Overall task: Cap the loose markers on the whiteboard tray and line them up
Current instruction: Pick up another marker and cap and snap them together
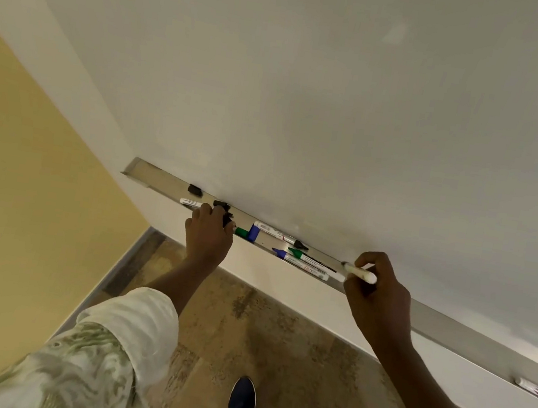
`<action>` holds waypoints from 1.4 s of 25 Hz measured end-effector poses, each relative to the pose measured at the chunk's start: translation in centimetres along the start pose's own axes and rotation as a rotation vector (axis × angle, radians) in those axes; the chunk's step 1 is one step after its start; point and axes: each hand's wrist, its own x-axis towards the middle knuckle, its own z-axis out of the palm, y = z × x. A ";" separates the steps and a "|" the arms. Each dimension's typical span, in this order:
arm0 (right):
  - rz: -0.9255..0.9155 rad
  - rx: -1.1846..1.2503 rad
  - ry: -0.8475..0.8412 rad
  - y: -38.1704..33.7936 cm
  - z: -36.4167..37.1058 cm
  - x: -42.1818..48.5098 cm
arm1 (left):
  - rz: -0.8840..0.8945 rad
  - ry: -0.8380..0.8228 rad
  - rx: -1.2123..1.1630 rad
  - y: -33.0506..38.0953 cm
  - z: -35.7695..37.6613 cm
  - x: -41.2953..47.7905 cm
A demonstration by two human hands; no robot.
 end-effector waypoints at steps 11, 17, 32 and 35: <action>0.300 0.613 -0.231 -1.4 2.8 -0.7 | -0.063 -0.027 -0.026 1.8 0.4 1.1; 0.271 0.440 -0.232 -0.9 3.2 -1.1 | -0.125 -0.025 -0.187 2.3 1.0 1.2; 0.089 0.195 -0.204 -3.1 1.4 -1.8 | -0.350 -0.105 -1.125 9.4 -5.2 -1.9; 0.019 0.148 -0.170 -4.1 0.0 -1.8 | -0.415 -0.232 -1.422 11.5 -7.2 -3.8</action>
